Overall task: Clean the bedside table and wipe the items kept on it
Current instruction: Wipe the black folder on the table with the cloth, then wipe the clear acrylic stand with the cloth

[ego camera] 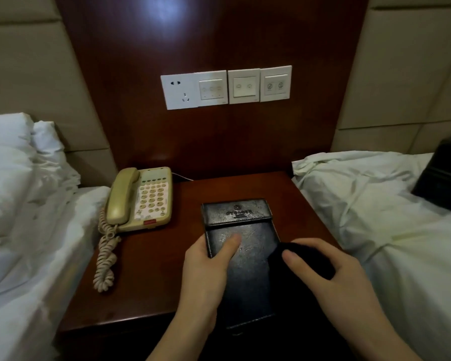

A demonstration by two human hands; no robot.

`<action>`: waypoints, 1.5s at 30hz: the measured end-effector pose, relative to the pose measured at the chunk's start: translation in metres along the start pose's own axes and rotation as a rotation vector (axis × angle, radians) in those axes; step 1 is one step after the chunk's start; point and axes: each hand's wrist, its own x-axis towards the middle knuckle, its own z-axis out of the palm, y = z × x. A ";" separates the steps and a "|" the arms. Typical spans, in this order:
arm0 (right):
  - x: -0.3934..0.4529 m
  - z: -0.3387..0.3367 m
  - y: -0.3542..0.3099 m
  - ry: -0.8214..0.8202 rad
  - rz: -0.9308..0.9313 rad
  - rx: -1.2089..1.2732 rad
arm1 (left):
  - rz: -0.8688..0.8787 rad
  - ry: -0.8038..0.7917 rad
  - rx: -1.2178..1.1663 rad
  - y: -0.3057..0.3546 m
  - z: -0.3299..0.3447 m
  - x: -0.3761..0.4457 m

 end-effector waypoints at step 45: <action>0.119 -0.003 0.058 0.283 0.127 0.088 | 0.172 0.057 1.138 -0.063 0.140 0.212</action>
